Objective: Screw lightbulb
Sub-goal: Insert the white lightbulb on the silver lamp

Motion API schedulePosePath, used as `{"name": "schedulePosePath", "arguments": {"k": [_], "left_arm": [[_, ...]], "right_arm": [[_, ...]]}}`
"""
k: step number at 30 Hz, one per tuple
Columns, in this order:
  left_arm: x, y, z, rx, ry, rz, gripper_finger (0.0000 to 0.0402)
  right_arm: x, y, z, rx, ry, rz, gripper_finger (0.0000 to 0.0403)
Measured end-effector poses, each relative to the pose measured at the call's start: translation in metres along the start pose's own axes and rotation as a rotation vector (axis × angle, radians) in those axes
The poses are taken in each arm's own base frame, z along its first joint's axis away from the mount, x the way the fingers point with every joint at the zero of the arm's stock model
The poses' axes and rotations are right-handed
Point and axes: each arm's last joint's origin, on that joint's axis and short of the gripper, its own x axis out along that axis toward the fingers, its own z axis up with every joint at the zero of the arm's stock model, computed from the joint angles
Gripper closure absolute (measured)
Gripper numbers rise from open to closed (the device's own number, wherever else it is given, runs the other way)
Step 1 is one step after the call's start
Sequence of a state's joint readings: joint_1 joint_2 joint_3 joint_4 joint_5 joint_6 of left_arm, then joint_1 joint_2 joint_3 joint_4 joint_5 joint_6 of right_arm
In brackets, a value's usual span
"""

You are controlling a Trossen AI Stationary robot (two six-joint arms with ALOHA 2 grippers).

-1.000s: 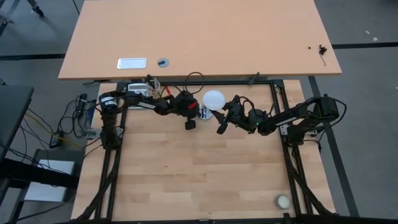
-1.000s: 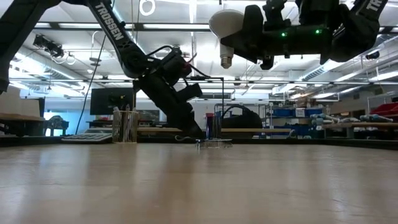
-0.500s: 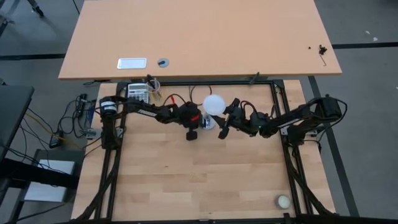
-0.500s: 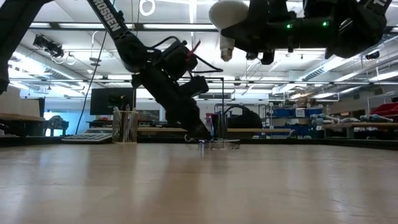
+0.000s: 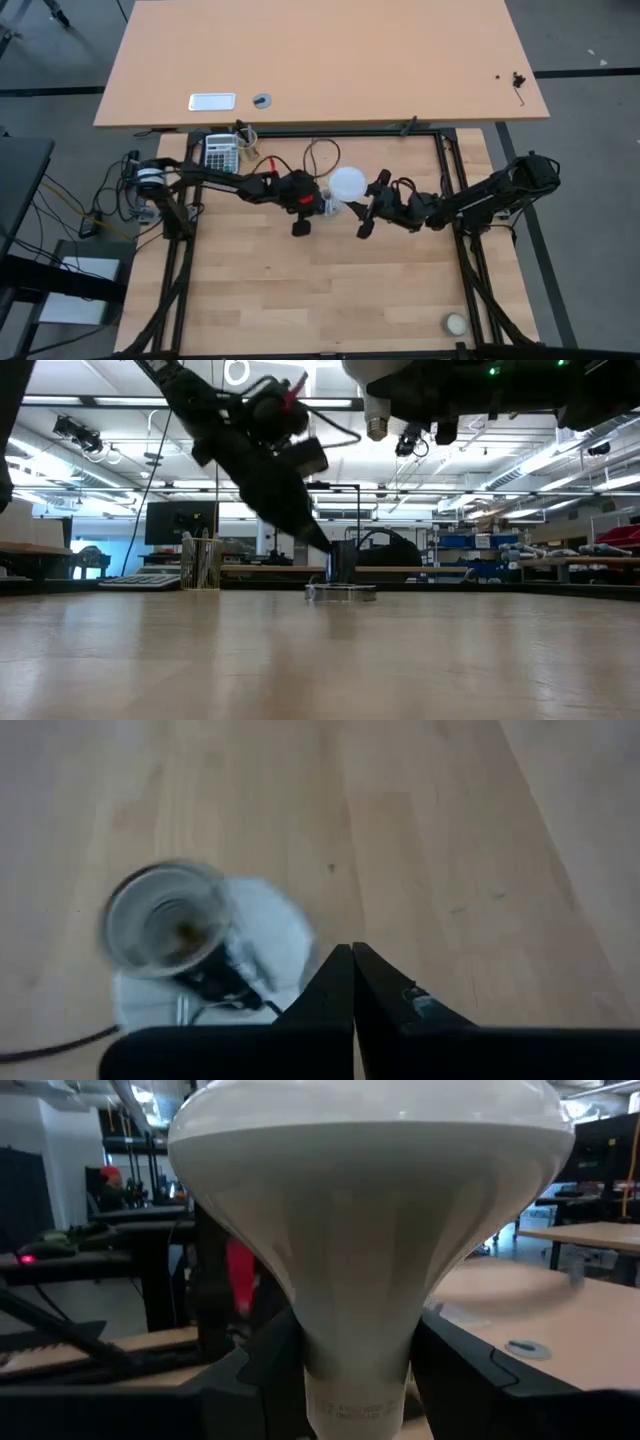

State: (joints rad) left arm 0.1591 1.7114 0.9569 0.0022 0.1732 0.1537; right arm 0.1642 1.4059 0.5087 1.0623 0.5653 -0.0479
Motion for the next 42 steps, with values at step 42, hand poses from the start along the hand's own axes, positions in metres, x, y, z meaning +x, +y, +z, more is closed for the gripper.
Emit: {"name": "schedulePosePath", "arguments": {"k": [42], "left_arm": [[-0.125, 0.001, 0.013, -0.002, -0.557, 0.054, 0.0401]], "right_arm": [[0.101, -0.073, -0.12, 0.022, 0.053, -0.18, 0.0229]]}}
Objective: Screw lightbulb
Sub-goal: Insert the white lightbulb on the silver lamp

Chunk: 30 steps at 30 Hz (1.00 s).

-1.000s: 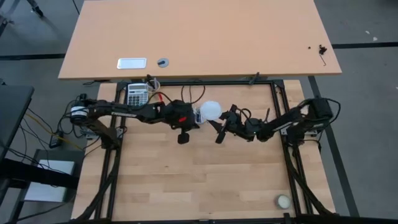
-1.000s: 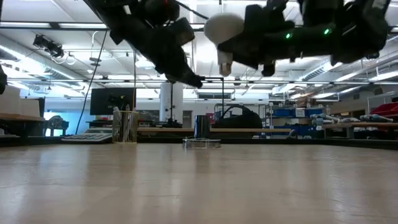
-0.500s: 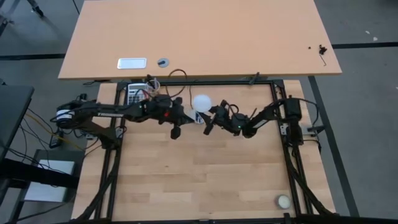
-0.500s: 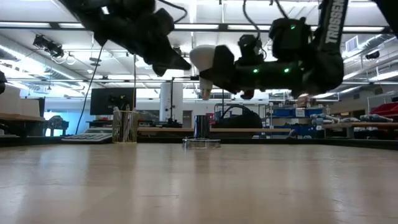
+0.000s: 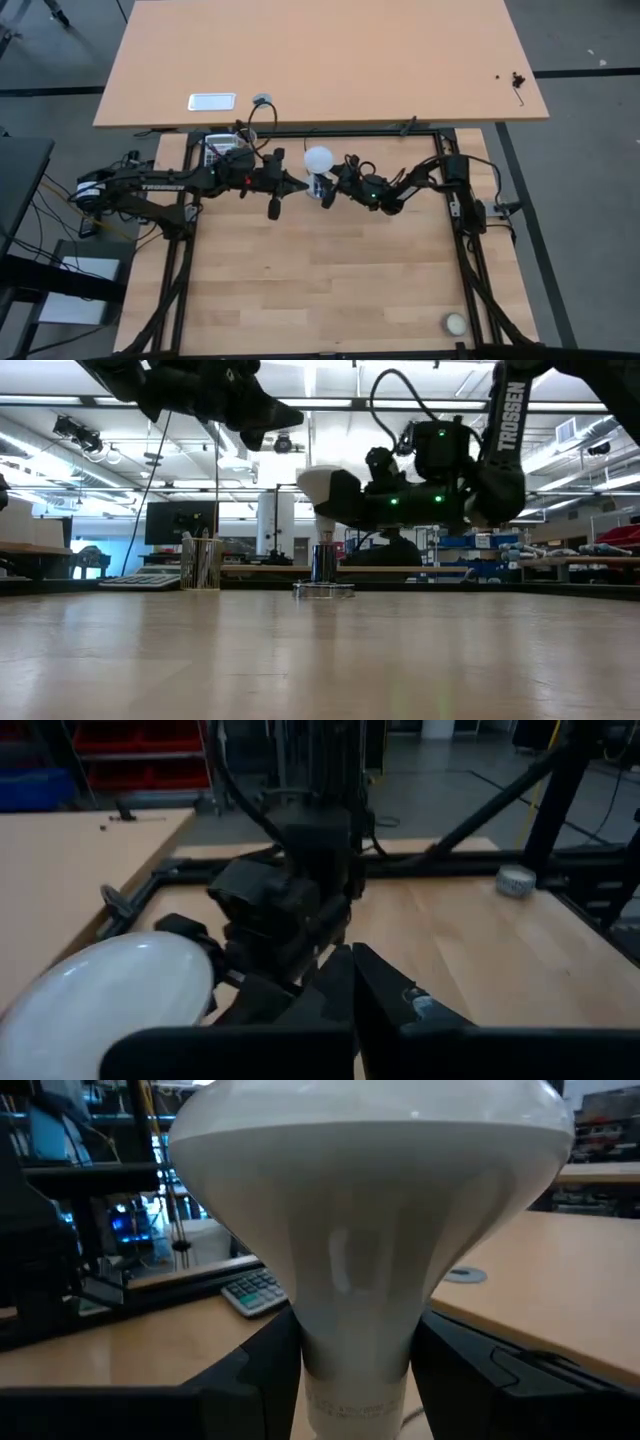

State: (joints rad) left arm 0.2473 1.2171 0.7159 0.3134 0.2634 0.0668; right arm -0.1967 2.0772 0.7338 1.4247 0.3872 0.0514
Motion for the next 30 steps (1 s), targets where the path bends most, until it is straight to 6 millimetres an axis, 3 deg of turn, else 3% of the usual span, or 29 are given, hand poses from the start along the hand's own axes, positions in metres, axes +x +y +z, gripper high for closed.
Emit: {"name": "schedulePosePath", "arguments": {"k": [12, 19, 30], "left_arm": [[-0.004, 0.028, 0.003, -0.014, -0.068, 0.115, 0.0401], [0.009, 0.048, -0.016, -0.051, -0.007, 0.163, 0.0401], [0.037, 0.062, -0.016, -0.044, 0.049, 0.169, 0.0401]], "right_arm": [[0.002, -0.002, -0.005, -0.023, 0.051, -0.002, 0.0229], [0.002, -0.003, -0.007, -0.033, 0.076, -0.002, 0.0229], [0.002, -0.003, -0.007, -0.048, 0.079, 0.003, 0.0229]]}}
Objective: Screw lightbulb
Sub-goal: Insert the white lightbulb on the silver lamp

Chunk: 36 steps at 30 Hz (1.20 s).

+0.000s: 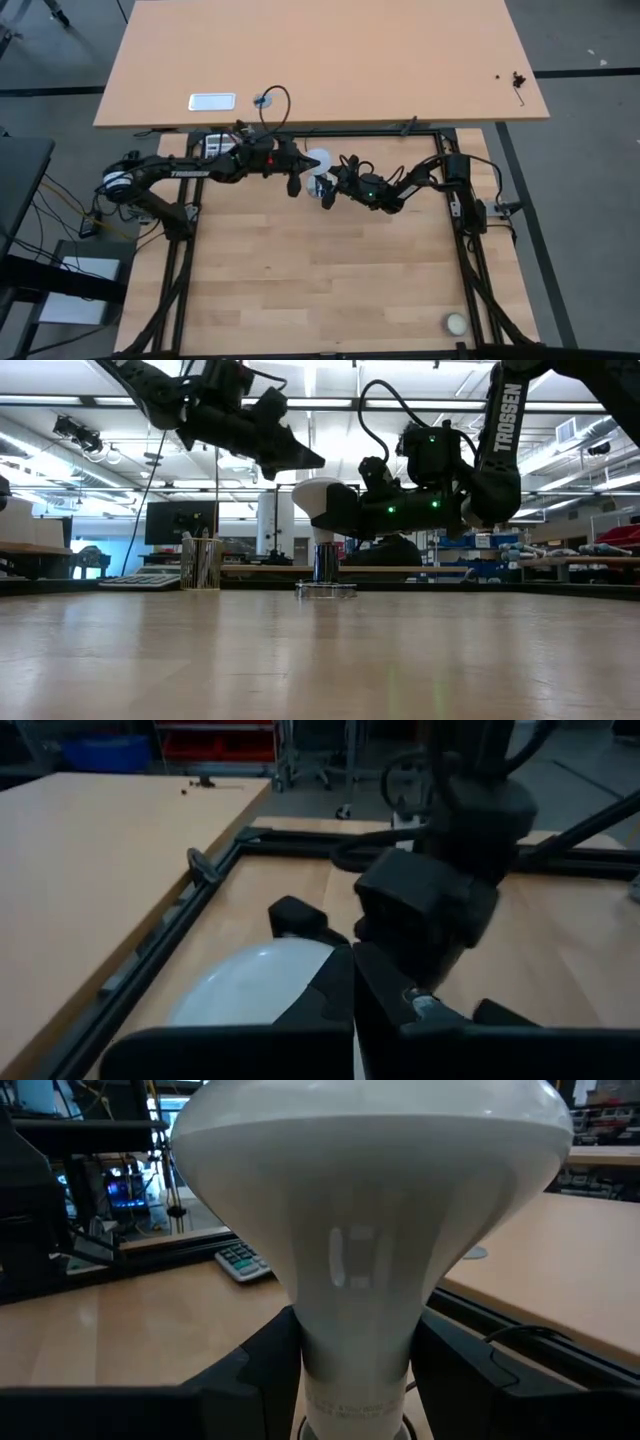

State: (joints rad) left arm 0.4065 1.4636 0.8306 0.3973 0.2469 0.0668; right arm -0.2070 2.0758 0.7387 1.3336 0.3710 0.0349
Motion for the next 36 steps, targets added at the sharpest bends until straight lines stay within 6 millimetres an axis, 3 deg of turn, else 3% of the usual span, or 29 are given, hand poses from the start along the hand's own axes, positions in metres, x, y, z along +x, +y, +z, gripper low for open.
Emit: {"name": "schedulePosePath", "arguments": {"k": [11, 18, 36], "left_arm": [[0.018, 0.005, -0.002, -0.006, 0.06, 0.035, 0.0401], [0.025, 0.006, -0.008, -0.011, 0.066, 0.021, 0.0401], [0.024, 0.006, -0.009, -0.017, 0.077, 0.018, 0.0401]], "right_arm": [[0.0, 0.001, 0.0, -0.028, 0.002, 0.005, 0.0228], [-0.001, 0.001, -0.001, -0.04, 0.011, 0.007, 0.0203], [-0.005, 0.01, 0.005, -0.016, 0.059, 0.017, 0.0159]]}}
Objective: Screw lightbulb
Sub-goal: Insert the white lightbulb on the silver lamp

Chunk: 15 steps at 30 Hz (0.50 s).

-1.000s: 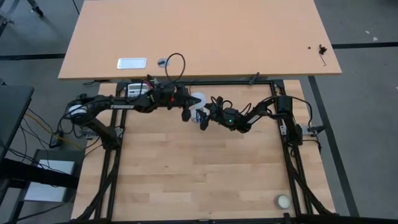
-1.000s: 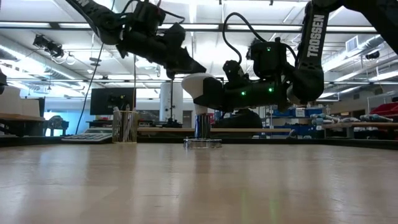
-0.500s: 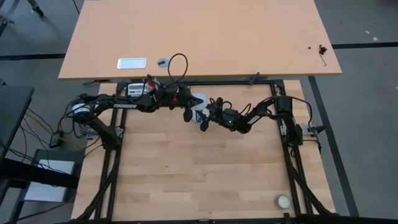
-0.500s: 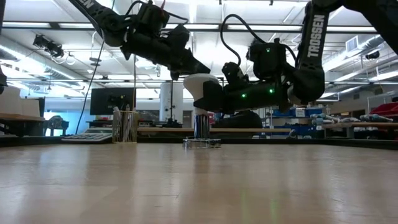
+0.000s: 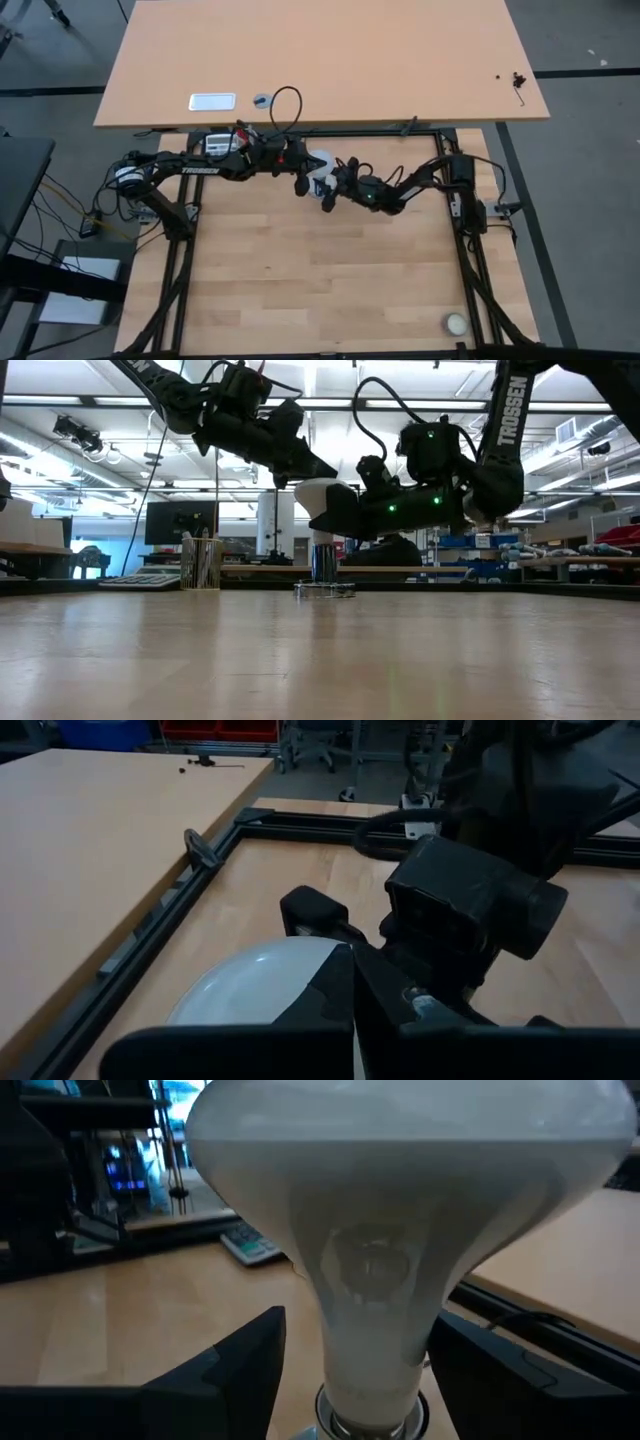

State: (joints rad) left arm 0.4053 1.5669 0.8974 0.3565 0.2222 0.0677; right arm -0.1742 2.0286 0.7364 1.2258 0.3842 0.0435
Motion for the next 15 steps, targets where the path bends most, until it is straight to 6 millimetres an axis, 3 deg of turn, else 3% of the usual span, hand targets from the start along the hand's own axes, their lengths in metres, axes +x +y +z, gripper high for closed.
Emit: {"name": "schedulePosePath", "arguments": {"k": [7, 15], "left_arm": [[0.0, 0.0, 0.0, 0.003, 0.001, 0.001, 0.0401], [0.0, 0.0, 0.0, 0.005, -0.003, 0.002, 0.0402]], "right_arm": [[-0.01, -0.001, 0.027, -0.038, 0.133, -0.006, 0.0158], [-0.038, 0.001, 0.067, -0.089, 0.244, 0.022, 0.0161]]}}
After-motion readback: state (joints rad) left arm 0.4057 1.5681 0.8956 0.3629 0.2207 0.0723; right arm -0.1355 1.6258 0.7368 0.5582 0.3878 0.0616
